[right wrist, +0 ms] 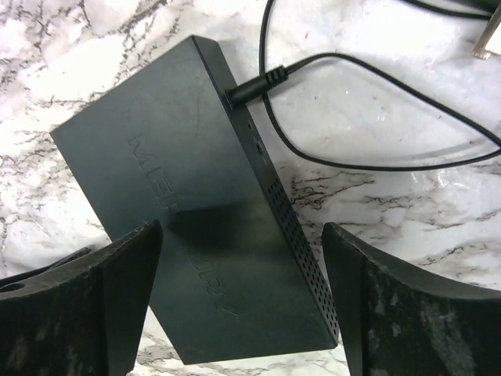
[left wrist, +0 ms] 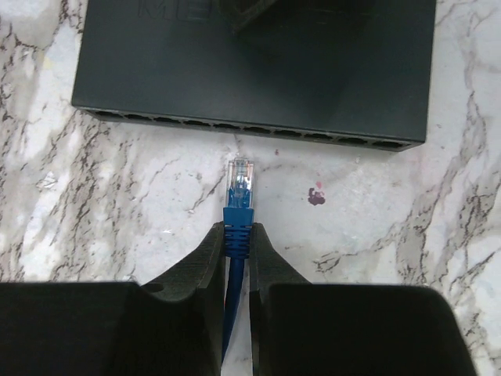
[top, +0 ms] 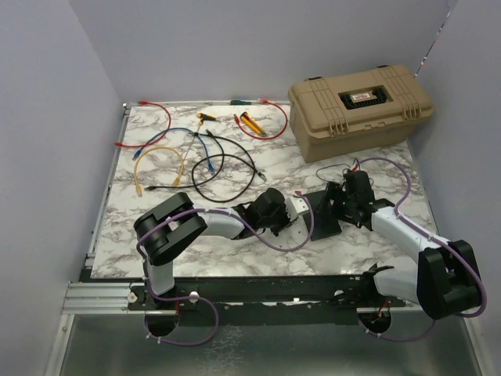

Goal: Insert the plug into the switch port
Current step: Insert the connector into the switch port.

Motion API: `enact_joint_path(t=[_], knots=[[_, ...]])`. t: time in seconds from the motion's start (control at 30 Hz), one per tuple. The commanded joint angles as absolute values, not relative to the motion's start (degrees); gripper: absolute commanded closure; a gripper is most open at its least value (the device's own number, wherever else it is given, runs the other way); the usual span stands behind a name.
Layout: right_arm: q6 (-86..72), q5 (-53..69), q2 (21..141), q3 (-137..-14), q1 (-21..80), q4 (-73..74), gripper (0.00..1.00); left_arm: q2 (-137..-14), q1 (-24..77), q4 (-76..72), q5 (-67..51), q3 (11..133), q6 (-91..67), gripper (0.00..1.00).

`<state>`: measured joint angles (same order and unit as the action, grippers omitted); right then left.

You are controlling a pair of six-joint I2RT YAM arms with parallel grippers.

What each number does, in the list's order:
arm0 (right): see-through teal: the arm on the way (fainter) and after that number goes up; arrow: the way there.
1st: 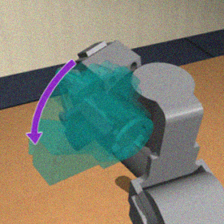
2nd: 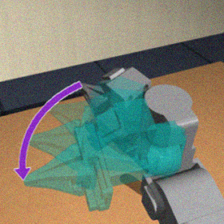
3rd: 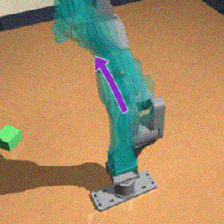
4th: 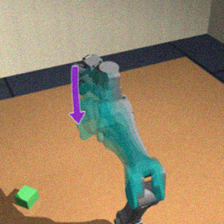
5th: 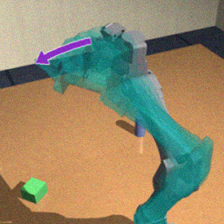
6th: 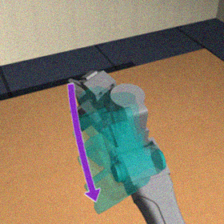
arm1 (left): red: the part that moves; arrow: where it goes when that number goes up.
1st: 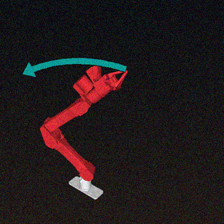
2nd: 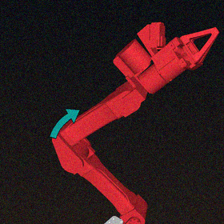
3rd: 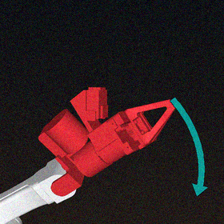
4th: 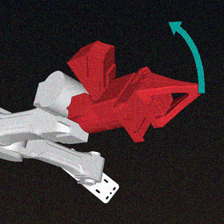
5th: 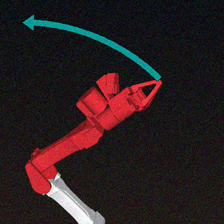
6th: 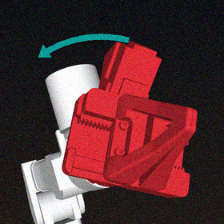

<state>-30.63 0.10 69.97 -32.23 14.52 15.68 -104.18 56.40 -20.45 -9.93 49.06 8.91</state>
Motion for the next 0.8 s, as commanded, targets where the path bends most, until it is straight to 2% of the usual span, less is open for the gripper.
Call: enact_joint_path(t=[0.0,0.5,0.77], knots=[[-32.01,2.55,69.99,-30.46,14.41,17.14,0.16,-104.68,58.05,-20.05,-12.68,49.15,7.85,1.00],[-37.34,8.73,74.87,-31.63,14.41,8.69,0.23,-102.48,58.99,-19.62,-13.65,47.87,4.47,1.00],[-37.04,2.06,68.60,-30.83,14.41,17.43,0.22,-101.19,61.77,-19.70,-12.00,45.72,0.23,1.00]])
